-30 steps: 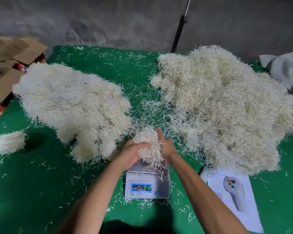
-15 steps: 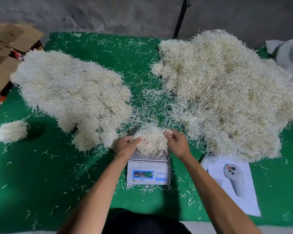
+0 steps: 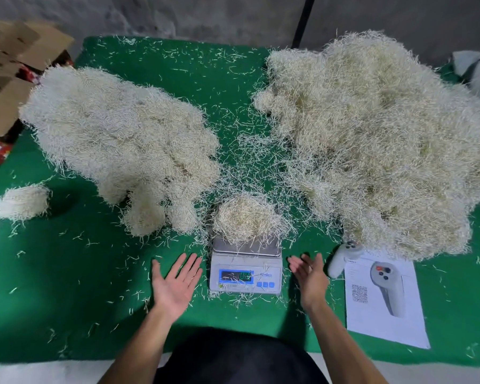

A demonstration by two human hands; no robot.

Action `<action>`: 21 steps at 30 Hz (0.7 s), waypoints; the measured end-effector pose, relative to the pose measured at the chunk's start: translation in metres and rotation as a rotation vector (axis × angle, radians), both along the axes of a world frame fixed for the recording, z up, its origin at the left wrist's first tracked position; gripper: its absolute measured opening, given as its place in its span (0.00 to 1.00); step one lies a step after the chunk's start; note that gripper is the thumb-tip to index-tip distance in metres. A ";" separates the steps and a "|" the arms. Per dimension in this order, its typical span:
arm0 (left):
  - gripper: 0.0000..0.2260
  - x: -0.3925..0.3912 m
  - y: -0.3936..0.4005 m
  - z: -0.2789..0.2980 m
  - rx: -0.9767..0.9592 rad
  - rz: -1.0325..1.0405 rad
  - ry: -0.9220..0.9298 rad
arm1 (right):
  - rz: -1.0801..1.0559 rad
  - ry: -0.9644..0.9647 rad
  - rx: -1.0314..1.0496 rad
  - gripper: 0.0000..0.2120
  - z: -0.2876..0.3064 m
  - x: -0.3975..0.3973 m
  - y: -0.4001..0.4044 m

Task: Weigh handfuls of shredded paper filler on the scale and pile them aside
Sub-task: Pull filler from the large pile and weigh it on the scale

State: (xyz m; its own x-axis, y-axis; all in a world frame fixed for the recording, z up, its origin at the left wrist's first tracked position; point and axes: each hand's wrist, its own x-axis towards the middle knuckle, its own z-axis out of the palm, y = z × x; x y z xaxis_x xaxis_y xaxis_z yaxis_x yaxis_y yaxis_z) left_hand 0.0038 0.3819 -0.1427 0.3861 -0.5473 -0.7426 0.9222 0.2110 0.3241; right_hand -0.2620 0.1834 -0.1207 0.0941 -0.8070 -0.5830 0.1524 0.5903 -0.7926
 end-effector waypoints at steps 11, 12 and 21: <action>0.38 -0.003 -0.007 0.009 0.057 -0.037 -0.078 | -0.008 0.013 0.030 0.28 -0.003 0.002 -0.005; 0.38 -0.003 -0.008 0.010 0.073 -0.043 -0.097 | -0.004 0.015 0.031 0.28 -0.003 0.003 -0.005; 0.37 -0.004 -0.009 0.013 0.128 -0.102 -0.174 | -0.010 0.026 0.035 0.26 -0.001 0.002 -0.003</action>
